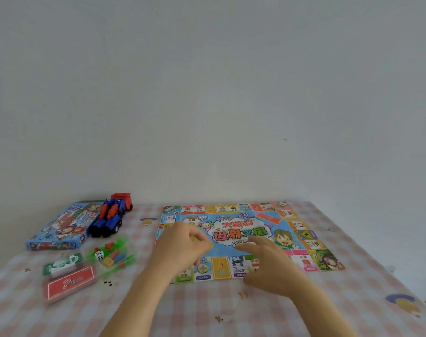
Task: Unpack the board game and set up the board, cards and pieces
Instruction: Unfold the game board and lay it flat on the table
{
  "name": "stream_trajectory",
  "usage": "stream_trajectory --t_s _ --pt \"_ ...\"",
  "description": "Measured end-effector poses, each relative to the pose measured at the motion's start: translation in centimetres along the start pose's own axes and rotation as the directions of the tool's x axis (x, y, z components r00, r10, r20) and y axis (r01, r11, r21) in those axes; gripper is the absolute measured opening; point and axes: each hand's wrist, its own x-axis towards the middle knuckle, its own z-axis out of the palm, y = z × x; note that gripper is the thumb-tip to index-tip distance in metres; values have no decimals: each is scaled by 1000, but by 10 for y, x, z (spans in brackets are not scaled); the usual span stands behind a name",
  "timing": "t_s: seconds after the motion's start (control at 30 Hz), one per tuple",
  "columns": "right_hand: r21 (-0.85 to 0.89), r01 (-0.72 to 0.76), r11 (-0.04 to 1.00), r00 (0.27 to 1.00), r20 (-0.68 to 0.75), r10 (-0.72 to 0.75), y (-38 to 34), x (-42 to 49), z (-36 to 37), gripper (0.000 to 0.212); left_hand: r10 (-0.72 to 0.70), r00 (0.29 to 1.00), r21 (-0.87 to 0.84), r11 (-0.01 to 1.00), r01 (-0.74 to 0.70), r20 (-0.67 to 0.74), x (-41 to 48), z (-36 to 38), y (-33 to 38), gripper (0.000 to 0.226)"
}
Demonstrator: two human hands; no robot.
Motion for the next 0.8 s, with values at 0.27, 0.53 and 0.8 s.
stream_trajectory --t_s 0.27,0.53,0.8 --pt "-31 112 993 993 32 -111 -21 12 23 59 -25 978 282 956 84 -208 22 22 -52 35" --pt "12 44 999 998 -50 -44 -15 20 33 60 -164 968 184 963 199 -190 38 25 -73 52" --pt "31 28 999 998 -56 -27 -18 24 34 52 -172 884 -75 985 155 -434 45 17 -76 46"
